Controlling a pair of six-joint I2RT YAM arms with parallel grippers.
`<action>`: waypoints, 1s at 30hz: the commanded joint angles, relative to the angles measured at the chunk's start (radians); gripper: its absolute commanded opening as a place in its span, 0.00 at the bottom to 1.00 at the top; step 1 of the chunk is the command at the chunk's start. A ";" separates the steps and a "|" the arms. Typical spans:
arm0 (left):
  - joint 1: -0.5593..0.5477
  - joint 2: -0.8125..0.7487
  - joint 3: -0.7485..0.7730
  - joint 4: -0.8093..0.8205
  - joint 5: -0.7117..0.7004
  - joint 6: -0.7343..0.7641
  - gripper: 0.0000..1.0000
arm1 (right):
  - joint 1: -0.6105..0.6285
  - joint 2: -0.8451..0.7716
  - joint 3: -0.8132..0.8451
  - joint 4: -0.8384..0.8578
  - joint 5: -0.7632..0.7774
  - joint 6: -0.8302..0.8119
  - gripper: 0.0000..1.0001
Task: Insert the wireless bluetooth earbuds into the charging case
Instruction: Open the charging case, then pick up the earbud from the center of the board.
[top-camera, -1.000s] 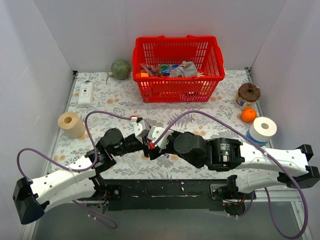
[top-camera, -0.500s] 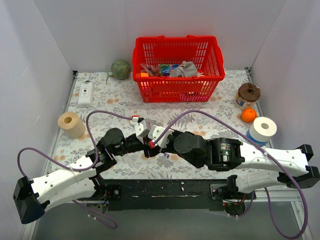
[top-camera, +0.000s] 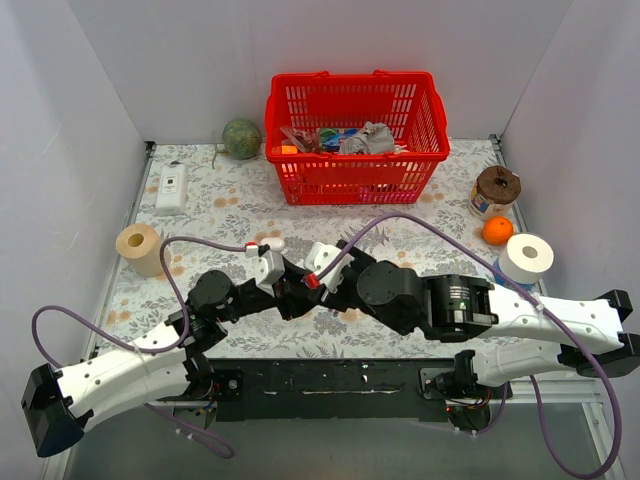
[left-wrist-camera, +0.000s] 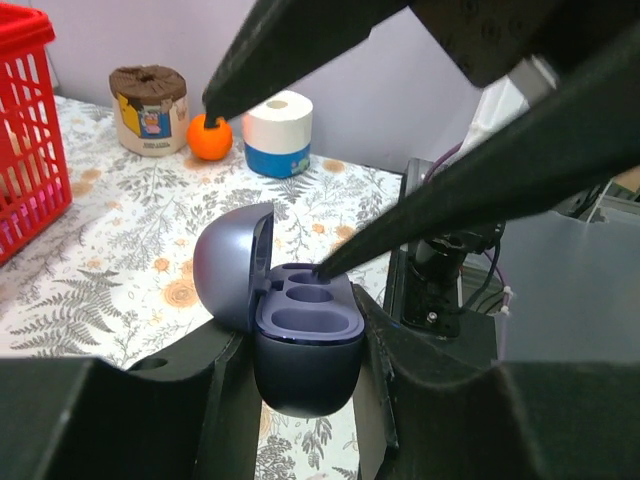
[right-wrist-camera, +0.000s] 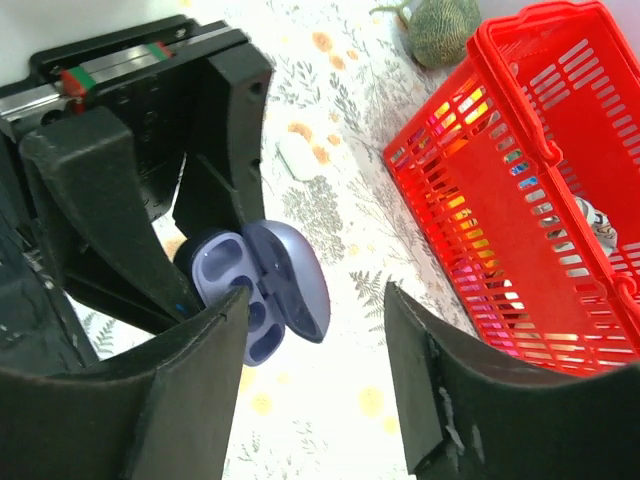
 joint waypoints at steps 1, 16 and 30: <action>0.004 -0.066 -0.059 0.125 -0.042 0.022 0.00 | -0.012 -0.076 0.083 0.088 -0.024 0.092 0.66; 0.004 -0.493 -0.389 0.392 -0.043 -0.072 0.00 | -0.131 -0.174 -0.151 0.160 -0.064 0.461 0.57; 0.004 -0.654 -0.278 -0.027 -0.148 -0.048 0.00 | -0.478 -0.036 -0.472 0.224 -0.436 0.592 0.48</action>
